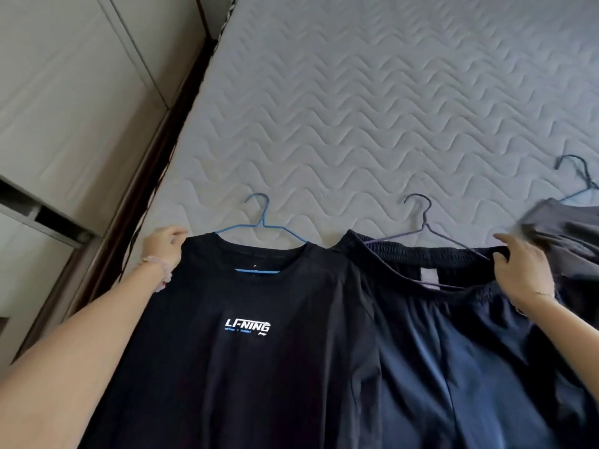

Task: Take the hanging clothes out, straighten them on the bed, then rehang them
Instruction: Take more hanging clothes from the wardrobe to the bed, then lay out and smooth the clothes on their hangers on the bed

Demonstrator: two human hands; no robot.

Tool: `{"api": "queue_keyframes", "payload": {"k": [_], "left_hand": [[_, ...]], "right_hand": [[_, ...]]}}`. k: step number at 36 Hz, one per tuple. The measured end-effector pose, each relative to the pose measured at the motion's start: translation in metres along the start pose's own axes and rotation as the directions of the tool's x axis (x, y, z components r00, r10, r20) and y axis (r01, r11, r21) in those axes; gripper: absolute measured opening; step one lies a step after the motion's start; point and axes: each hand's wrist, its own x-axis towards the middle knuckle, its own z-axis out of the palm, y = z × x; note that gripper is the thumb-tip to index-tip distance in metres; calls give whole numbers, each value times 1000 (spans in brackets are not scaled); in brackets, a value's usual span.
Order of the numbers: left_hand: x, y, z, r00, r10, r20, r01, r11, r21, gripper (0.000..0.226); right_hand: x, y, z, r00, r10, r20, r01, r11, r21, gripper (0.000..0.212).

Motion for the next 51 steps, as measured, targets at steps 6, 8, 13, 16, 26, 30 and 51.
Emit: {"api": "queue_keyframes", "payload": {"k": [6,8,13,16,26,30,51], "left_hand": [[-22,4,-16,986,10,167,-15,999,29,42],[-36,7,-24,977,36,209,-34,999,-14,38],[-86,15,-50,948,61,312,-59,998,-16,26],[-123,19,-69,933,56,356,-55,998,-11,23],[-308,10,-89,890,-43,454,94,991,-91,21],[-390,-4,-78,775,-100,625,171,984,-54,22],[-471,-97,-57,768,-283,574,301,951,67,20]], "right_hand": [[-49,-26,-1,981,44,190,-89,968,236,33],[-65,-31,-3,968,61,242,-135,943,303,27],[-116,-34,-29,916,70,396,-226,904,363,22],[-150,-31,-50,881,71,467,-271,886,377,19],[-292,2,-120,779,149,609,-454,804,384,29],[-355,38,-130,739,233,632,-540,765,349,31],[-498,71,-76,591,314,743,-657,722,218,32]]}}
